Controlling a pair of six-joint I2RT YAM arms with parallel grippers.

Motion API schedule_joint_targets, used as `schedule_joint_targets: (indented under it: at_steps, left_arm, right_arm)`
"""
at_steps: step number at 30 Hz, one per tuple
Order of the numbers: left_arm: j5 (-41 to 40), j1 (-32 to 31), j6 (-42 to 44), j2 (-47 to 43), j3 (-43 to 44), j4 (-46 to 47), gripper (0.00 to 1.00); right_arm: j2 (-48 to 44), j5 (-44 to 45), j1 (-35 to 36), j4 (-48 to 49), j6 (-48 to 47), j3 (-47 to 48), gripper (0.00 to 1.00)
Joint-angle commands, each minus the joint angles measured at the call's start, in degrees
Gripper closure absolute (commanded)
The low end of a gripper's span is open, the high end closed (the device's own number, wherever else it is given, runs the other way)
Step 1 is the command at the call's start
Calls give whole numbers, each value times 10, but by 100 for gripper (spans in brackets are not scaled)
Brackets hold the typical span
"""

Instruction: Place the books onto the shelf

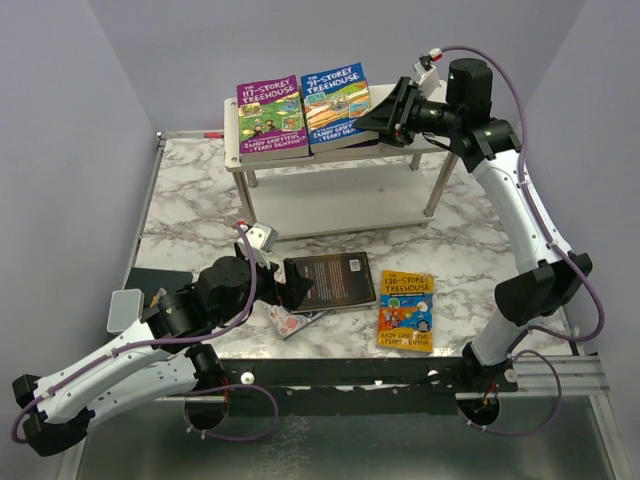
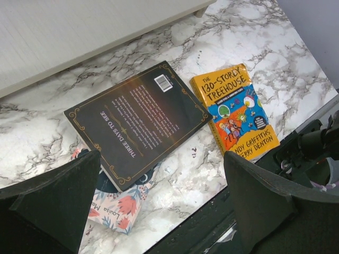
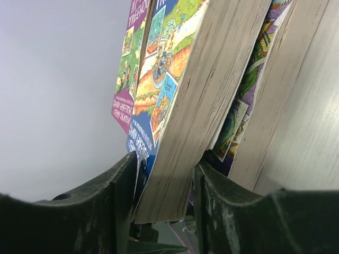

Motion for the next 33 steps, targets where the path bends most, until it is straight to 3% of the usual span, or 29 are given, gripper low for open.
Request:
schedule_joint_targets:
  at_steps: [1,10,22,28,33]
  left_arm:
    - [-3,2,4,2,-7,7,1]
    - [-4,2,4,2,-7,7,1]
    - [-5,2,2,2,-8,7,1]
    - [-15,2,2,2,-2,6,1]
    - [-59,2,-2,20,52,-17,1]
  right_arm:
    - [-27,38,-2,-3,-24,-1,50]
    - [-34,78,-2,-38,-44,14,42]
    - [-82,213,-2,-89,-116,29,38]
    - [-117,211,-2,-80,-142,12,37]
    - [-173,199,-2,-40,-159,-58,37]
